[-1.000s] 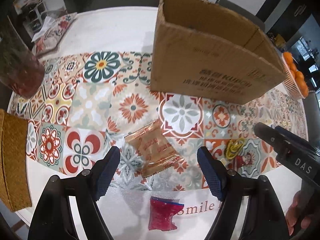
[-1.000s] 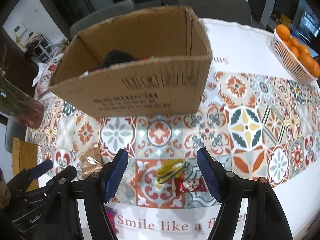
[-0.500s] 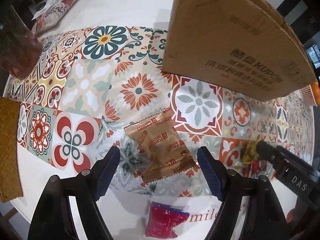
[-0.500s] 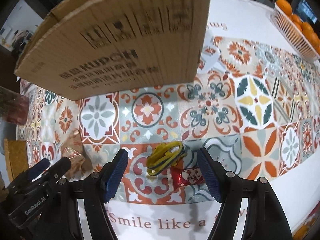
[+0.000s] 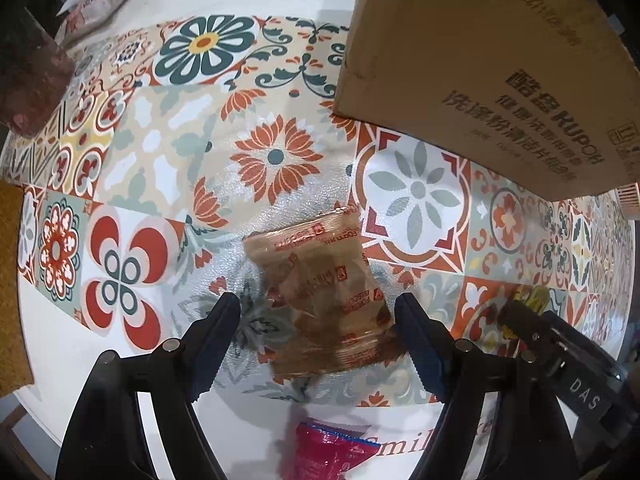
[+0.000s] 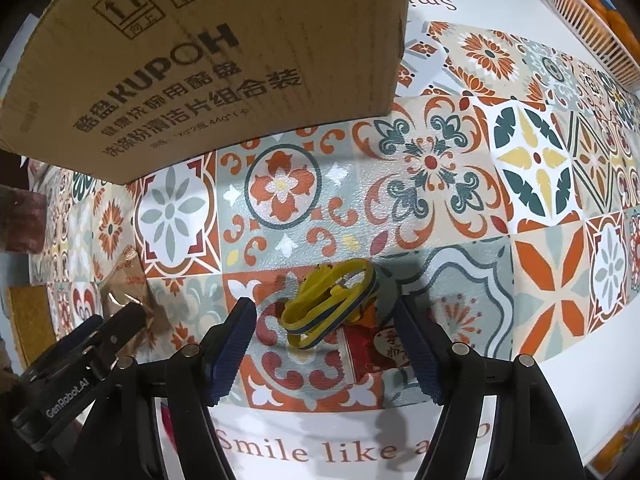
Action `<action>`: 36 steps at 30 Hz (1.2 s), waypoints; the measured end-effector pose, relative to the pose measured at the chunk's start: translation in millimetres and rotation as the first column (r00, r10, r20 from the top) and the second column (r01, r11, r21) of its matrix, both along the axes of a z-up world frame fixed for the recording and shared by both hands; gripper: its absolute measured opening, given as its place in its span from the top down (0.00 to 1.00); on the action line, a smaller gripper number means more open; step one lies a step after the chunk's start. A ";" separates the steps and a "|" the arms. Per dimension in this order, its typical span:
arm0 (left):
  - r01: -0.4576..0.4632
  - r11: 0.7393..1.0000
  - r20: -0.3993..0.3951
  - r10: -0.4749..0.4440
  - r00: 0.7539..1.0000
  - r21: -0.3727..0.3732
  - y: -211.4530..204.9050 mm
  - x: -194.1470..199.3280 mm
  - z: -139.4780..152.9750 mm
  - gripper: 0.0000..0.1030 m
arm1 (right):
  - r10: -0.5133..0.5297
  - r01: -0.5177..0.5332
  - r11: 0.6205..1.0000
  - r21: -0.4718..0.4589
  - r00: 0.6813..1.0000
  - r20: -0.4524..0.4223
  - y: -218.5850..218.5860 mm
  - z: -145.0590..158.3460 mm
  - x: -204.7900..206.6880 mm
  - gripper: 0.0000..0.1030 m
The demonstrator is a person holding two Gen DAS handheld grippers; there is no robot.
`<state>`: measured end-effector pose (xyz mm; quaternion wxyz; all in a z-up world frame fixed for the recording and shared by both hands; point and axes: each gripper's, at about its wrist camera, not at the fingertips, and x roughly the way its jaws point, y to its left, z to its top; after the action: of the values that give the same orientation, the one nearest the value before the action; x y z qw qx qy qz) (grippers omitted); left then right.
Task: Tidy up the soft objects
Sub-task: 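Grasp the gold biscuit packet with the left tool while the right tool grasps the yellow clip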
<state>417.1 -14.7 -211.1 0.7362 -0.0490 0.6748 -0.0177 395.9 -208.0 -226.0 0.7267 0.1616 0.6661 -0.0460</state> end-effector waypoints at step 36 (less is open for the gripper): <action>0.118 0.992 0.174 -0.107 0.979 -0.049 -12.5 -42.5 8.3 0.53 | -0.004 -0.002 0.999 0.048 0.990 0.139 -0.1 18.7 -27.1 0.60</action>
<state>374.6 -27.1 -202.8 0.7875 -0.0306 0.6098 -0.0833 368.9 -208.1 -207.3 0.7671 0.1823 0.6148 -0.0189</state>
